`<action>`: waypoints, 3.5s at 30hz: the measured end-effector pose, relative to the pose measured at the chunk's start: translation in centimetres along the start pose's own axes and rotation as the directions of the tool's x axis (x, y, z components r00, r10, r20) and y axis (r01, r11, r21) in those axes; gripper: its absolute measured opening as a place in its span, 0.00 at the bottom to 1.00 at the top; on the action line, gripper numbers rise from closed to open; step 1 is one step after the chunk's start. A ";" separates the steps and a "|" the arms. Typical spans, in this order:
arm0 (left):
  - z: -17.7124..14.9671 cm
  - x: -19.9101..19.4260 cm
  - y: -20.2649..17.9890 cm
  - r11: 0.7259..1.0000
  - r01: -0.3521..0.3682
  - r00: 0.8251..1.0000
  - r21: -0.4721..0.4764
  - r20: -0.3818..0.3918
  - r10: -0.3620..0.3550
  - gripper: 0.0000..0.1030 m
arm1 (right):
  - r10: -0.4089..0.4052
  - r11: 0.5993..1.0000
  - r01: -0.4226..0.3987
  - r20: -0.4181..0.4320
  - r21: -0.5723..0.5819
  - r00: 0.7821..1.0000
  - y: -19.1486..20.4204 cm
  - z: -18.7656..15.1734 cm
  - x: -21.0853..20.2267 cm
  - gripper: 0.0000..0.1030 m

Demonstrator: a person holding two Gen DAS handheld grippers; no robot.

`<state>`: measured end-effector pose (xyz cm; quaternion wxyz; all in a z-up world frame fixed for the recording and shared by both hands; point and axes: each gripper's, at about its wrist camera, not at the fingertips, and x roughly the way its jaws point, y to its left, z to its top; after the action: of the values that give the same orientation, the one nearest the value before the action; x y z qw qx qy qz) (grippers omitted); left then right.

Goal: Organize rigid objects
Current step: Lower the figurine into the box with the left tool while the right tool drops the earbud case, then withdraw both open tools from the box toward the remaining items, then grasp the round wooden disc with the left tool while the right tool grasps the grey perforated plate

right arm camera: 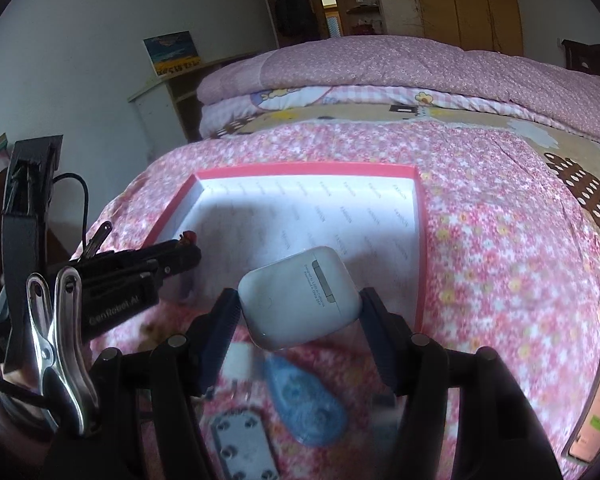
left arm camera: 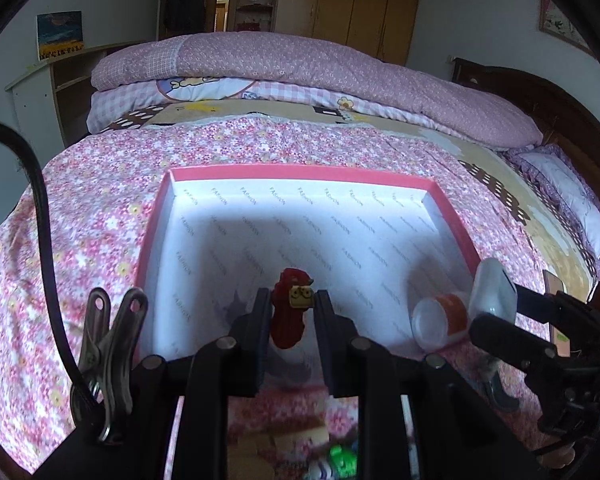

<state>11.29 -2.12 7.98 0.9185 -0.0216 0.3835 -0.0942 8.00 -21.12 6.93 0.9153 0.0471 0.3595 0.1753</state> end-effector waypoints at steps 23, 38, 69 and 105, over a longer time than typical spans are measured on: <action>2.1 3.8 0.1 1.000 -0.022 1.000 0.022 -0.016 0.023 0.22 | -0.015 0.999 0.018 -0.071 0.044 0.997 -1.7 2.2 5.0 0.61; 2.1 2.9 -0.2 0.999 -0.048 0.999 0.013 -0.018 0.048 0.47 | -0.028 0.999 0.029 -0.031 0.034 0.999 -1.5 2.6 3.9 0.62; -4.5 -4.8 0.2 0.999 -0.038 0.999 -0.018 -0.009 0.038 0.48 | 0.033 0.998 -0.032 -0.014 0.060 0.999 0.3 -3.3 -2.3 0.62; -10.1 -5.9 3.3 0.992 -0.066 0.996 -0.103 -0.073 0.059 0.48 | 0.047 0.998 -0.042 -0.124 0.045 0.991 2.5 -10.4 -2.6 0.62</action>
<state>0.61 2.52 4.65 0.9046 -0.0547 0.4203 -0.0457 -1.52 -20.09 1.42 0.8856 0.0632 0.4188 0.1905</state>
